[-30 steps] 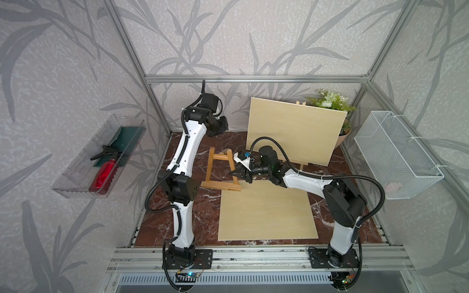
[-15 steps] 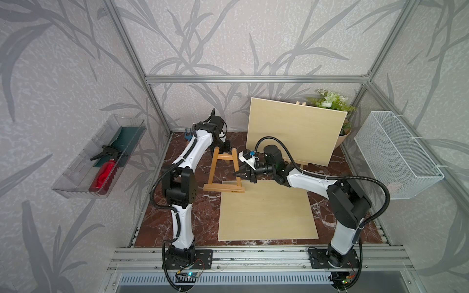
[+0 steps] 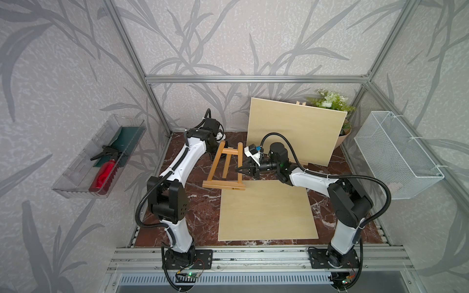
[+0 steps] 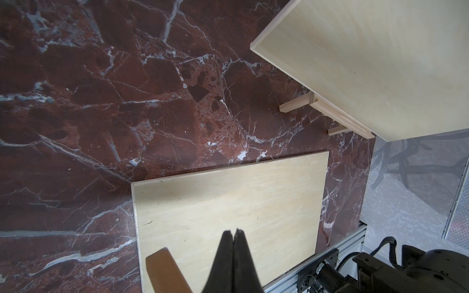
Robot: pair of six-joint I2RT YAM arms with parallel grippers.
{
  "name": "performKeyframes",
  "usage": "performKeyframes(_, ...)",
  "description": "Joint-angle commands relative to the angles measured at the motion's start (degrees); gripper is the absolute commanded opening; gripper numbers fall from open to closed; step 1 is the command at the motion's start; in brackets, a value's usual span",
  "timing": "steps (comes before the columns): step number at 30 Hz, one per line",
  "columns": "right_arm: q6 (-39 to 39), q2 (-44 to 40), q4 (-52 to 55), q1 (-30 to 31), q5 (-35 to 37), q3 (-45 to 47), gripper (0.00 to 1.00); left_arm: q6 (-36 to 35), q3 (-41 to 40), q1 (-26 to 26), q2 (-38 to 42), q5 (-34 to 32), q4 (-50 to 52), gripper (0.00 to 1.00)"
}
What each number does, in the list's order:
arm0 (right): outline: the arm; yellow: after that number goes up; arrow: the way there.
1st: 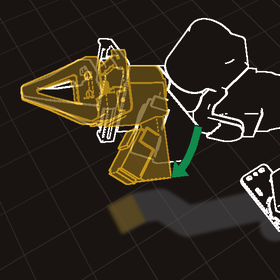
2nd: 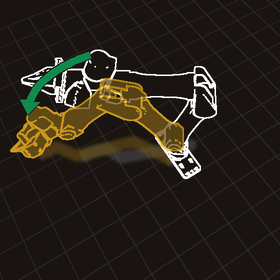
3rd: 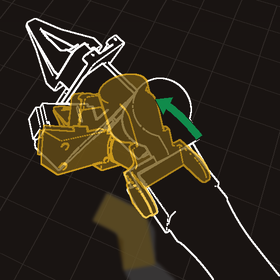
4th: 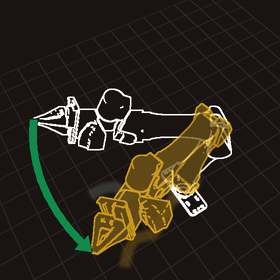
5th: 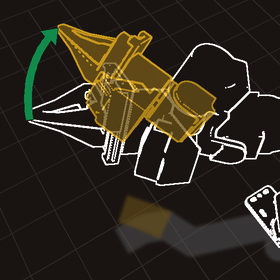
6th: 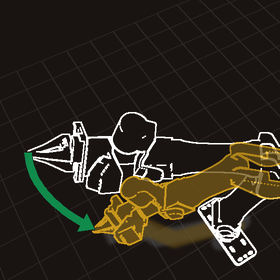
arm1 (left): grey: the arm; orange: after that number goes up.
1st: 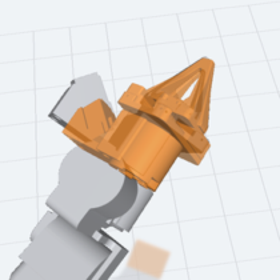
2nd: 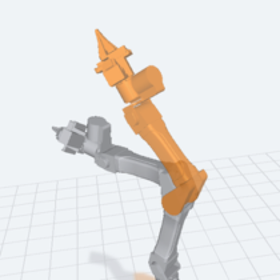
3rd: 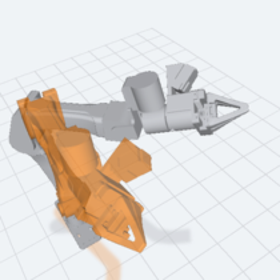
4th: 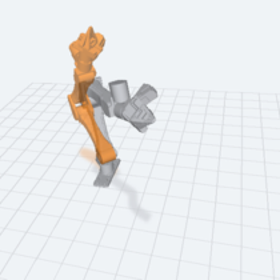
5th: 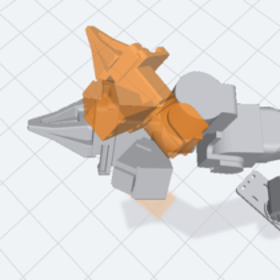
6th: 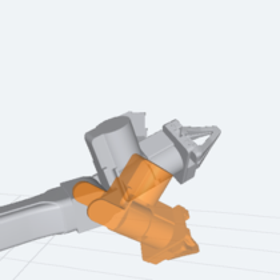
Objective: Disassemble the easel
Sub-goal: Fold up the easel, then place the easel at the center of the board.
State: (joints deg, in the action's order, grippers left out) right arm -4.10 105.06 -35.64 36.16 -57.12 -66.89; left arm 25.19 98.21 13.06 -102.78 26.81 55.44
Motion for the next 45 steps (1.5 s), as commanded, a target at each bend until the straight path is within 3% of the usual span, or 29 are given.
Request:
performKeyframes(1, -3.2, -0.6, -6.4, -0.6, 0.4, -1.8, 0.0, 1.9, -1.5, -1.2, 3.8, -3.4, -1.6, 0.0)
performKeyframes(8, -7.8, -0.1, -12.2, -0.6, -1.6, -1.9, 0.0, 8.4, -6.9, -5.4, 10.1, -6.4, -11.2, 0.0)
performKeyframes(12, -10.3, -0.2, -13.4, -0.7, -0.2, -2.0, 0.0, 11.2, -12.4, -8.3, 18.8, -14.4, -15.9, 0.08)
performKeyframes(16, -14.6, 0.8, -14.1, -0.6, 2.6, -3.3, 0.0, 11.9, -20.9, -8.7, 31.4, -28.1, -21.2, 0.2)
performKeyframes(20, -19.8, 2.2, -14.9, -0.6, 6.9, -4.4, 0.0, 11.5, -27.8, -8.7, 42.6, -35.8, -24.5, 0.21)
performKeyframes(28, -35.8, 7.9, -15.6, 1.4, 17.0, -9.7, 0.0, 10.5, -39.2, -6.9, 57.9, -32.9, -23.2, 0.21)
performKeyframes(34, -45.9, 11.7, -5.0, 6.3, 35.4, -13.7, 0.0, 4.4, -42.9, -4.6, 61.8, -28.5, -11.5, 0.22)
performKeyframes(40, -51.2, 22.4, 10.1, 10.4, 43.1, -31.7, 0.0, -0.6, -47.7, -3.7, 65.8, -31.8, -6.4, 0.21)
performKeyframes(45, -57.3, 32.5, 13.6, 11.3, 49.6, -44.4, 0.0, -0.5, -49.1, -3.8, 67.6, -28.4, -8.5, 0.2)
